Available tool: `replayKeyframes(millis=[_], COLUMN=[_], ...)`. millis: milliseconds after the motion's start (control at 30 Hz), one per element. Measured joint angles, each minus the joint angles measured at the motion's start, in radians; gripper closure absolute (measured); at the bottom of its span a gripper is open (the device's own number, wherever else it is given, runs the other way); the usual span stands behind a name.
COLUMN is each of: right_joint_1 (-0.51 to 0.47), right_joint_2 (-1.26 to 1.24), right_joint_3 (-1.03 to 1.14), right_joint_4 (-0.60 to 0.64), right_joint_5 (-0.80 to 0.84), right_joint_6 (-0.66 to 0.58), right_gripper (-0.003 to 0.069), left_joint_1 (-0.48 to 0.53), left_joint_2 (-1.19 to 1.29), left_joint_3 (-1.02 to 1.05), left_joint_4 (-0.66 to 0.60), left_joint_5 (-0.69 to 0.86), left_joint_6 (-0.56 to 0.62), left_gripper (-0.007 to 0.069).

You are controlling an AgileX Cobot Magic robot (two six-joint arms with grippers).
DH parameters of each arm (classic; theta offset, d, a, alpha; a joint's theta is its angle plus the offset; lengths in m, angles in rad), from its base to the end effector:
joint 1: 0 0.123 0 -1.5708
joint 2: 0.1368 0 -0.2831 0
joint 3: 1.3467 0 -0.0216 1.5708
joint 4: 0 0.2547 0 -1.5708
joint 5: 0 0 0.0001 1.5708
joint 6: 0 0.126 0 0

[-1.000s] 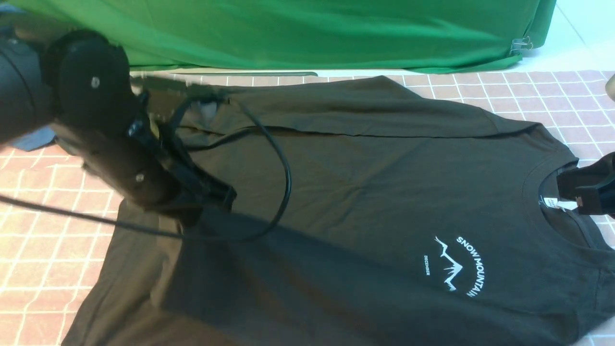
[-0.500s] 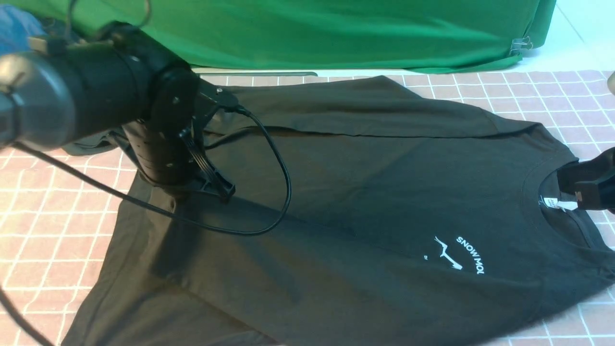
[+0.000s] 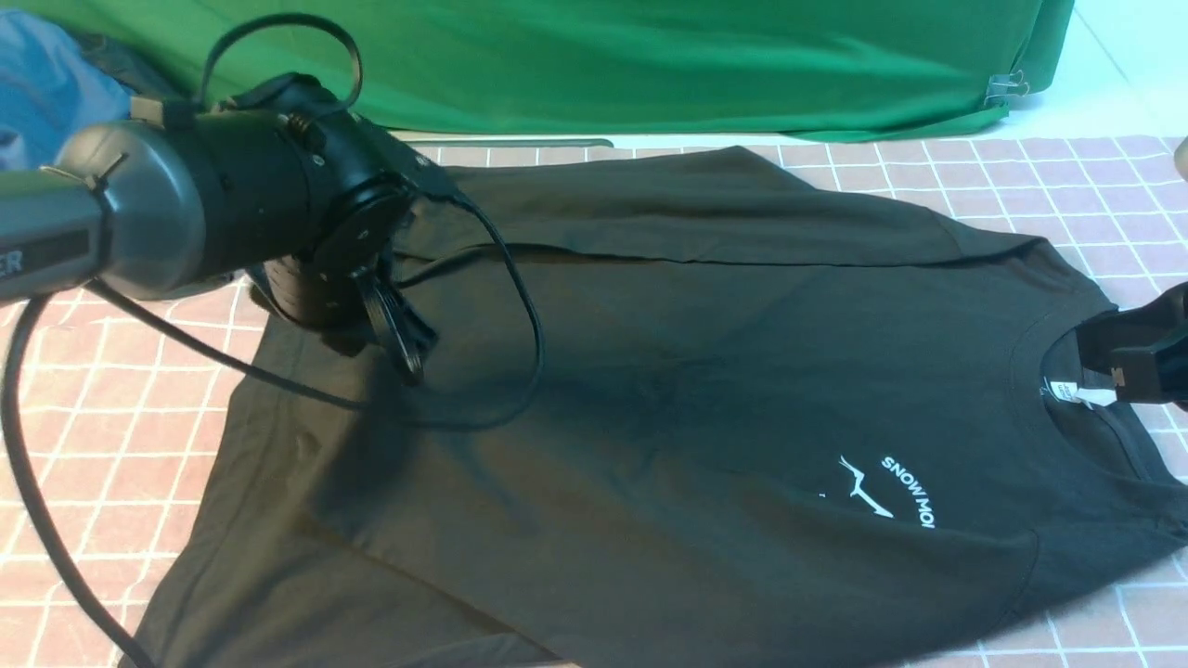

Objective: Fold a long-sleeved shirt over a pink coffee tablecloth.
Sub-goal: 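Fold the left side of the black T-shirt inward over its body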

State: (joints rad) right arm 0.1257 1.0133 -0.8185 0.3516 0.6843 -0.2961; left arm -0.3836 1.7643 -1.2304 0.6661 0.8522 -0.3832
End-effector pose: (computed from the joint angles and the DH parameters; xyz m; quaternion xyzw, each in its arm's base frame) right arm 0.2237 0.0559 0.2907 -0.1091 0.9081 0.1214 0.3856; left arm 0.3682 -0.0854 0.1972 0.1801 0.9363 0.2052 0.2209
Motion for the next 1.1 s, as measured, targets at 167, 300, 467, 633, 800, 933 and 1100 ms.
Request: replayKeyframes(millis=[167,300,467,633,800,933,1100], right_joint_1=[0.0,0.0,0.0,0.0,0.0,0.0,0.0], right_joint_2=[0.0,0.03,0.085,0.1,0.1,0.1,0.1], right_joint_3=[0.0,0.0,0.0,0.0,0.0,0.0,0.0], right_joint_4=[0.014,0.017,0.017,0.017,0.017,0.017,0.018], right_joint_5=[0.113,0.154,0.182,0.186,0.186,0.18,0.165], right_joint_6=[0.0,-0.018,-0.022,-0.042,-0.048,-0.049,-0.049], right_gripper=[0.0591,0.0589,0.0589,0.0589,0.0589,0.0589,0.0589], left_joint_1=[0.0,-0.001,0.005,0.006,0.006,0.006,0.006], left_joint_2=[-0.022,-0.04,-0.041,-0.033,0.013,0.073,0.133], left_joint_3=[0.0,0.0,0.0,0.0,0.0,0.0,-0.001], left_joint_4=[-0.222,-0.397,-0.42,-0.345,-0.249,-0.204,-0.201], left_joint_5=[0.128,0.15,0.119,0.074,0.002,-0.045,-0.067], left_joint_6=[-0.08,-0.018,-0.045,-0.057,-0.107,-0.138,-0.144], left_gripper=[0.0349,0.0491,0.0606,0.0554,0.0358,0.0152,0.0043])
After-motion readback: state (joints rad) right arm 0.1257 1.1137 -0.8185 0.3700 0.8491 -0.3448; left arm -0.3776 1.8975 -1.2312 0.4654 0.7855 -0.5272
